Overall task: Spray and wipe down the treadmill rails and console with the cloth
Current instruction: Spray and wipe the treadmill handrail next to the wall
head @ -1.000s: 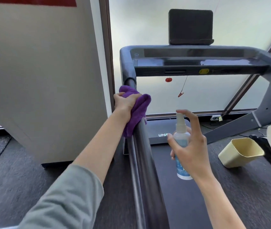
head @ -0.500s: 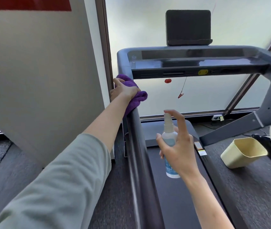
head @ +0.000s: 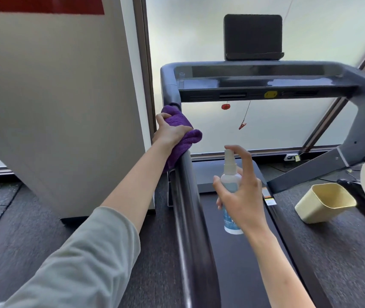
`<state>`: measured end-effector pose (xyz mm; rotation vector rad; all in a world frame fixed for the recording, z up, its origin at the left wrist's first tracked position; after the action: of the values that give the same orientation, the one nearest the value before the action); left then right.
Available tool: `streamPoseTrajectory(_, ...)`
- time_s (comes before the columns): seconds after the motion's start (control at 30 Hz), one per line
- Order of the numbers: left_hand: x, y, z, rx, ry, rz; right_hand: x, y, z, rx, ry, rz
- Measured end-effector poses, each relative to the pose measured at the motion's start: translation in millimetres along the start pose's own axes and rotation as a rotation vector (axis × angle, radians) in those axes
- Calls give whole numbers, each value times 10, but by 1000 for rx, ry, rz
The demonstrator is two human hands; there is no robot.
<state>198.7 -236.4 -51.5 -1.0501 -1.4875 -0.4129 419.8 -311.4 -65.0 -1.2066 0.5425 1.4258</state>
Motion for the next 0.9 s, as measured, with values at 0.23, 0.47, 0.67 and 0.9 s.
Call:
streamPoseTrajectory(0.23, -109, 11, -472, -2, 12, 54, -104, -65, -207, 39, 1, 33)
streamPoseTrajectory(0.47, -301, 11, -1109, -56, 23, -42, -233, -134, -523, 85, 1, -19)
streamPoseTrajectory(0.67, -493, -10, -1697, -116, 45, -118, -392, -228, -928, 119, -7, -91)
streamPoseTrajectory(0.9, -617, -62, -2241, -196, 71, -199, -548, -378, -1479, 176, 1, -194)
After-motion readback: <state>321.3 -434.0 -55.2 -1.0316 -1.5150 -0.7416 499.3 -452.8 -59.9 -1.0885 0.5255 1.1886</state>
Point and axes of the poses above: each hand's wrist, its own z-axis towards the middle knuckle, its own y-axis out of the palm, x = y × z, the point moved 1 cm from there along z, towards the middle knuckle, and after that the axes turned 3 degrees about -x, right-handed, at the moved point
